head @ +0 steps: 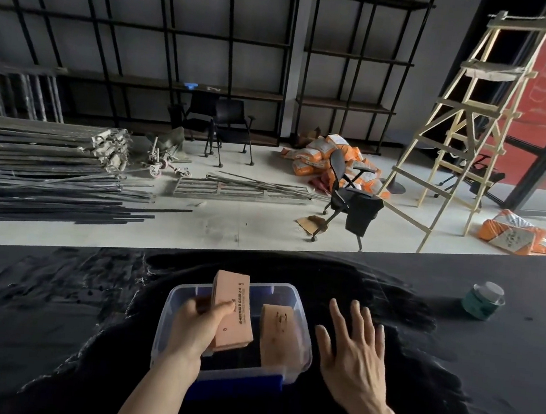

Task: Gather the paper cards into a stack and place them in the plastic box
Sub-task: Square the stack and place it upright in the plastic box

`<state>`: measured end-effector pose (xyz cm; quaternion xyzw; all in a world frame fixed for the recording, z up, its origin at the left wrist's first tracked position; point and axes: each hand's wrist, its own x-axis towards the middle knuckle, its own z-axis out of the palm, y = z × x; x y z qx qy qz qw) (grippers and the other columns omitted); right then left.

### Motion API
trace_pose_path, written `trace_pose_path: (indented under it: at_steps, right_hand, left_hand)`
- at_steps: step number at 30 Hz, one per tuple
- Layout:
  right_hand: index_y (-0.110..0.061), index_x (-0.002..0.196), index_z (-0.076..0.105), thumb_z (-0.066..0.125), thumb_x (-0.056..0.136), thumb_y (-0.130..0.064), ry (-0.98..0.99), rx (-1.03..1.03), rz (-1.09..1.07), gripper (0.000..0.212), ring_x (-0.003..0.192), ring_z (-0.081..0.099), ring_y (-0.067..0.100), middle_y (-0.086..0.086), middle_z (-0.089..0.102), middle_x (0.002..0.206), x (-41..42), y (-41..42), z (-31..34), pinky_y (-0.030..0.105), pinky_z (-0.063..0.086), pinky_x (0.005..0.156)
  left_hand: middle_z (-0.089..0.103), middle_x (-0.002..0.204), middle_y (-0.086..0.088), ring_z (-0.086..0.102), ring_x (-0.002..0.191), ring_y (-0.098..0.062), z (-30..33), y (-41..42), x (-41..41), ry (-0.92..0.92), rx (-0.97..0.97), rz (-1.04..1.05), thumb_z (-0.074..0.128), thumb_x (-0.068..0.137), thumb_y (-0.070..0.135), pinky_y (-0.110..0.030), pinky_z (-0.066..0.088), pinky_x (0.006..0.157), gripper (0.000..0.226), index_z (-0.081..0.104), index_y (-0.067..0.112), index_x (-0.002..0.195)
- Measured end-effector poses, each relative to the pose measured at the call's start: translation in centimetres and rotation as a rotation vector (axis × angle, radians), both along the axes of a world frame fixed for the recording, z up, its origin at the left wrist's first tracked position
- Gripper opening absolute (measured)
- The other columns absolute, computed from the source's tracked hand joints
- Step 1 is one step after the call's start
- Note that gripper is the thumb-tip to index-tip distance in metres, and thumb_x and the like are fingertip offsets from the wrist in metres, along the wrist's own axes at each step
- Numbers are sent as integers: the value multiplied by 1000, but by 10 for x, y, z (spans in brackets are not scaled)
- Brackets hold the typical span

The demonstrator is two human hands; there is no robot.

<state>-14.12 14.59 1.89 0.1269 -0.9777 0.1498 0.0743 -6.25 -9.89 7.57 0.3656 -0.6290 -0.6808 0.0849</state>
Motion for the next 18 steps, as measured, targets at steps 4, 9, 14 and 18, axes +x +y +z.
trace_pose_path:
  at_steps: [4, 9, 14, 18]
  right_hand:
    - [-44, 159, -1, -29, 71, -80, -162, 154, -22, 99, 156, -13, 34, 9, -4, 172, -11, 14, -41, 63, -6, 123]
    - [-46, 158, 0, -22, 73, -84, -174, 152, -51, 96, 155, -12, 36, 10, -2, 171, -9, 12, -59, 68, -6, 121]
    - [-48, 157, 1, -15, 77, -84, -150, 151, -59, 90, 155, -13, 35, 9, -1, 171, -11, 12, -63, 68, -5, 121]
    - [-47, 157, 7, -12, 80, -84, -142, 152, -65, 87, 155, -8, 35, 9, 6, 171, -11, 12, -66, 69, -1, 121]
  left_hand:
    - [77, 95, -13, 71, 86, -26, -8, 2, -11, -98, -5, -45, 77, 84, 30, -32, 52, 58, 38, 62, 11, 113]
    - [76, 105, -14, 70, 94, -27, -18, 3, -15, -177, -51, -115, 75, 85, 25, -31, 51, 60, 42, 58, 9, 120]
    - [69, 118, -18, 64, 93, -24, -18, 8, -20, -257, -66, -192, 72, 89, 24, -28, 47, 62, 57, 44, 4, 134]
    - [63, 124, -16, 58, 114, -31, -22, 12, -26, -352, -109, -227, 73, 88, 27, -40, 46, 98, 67, 38, 2, 139]
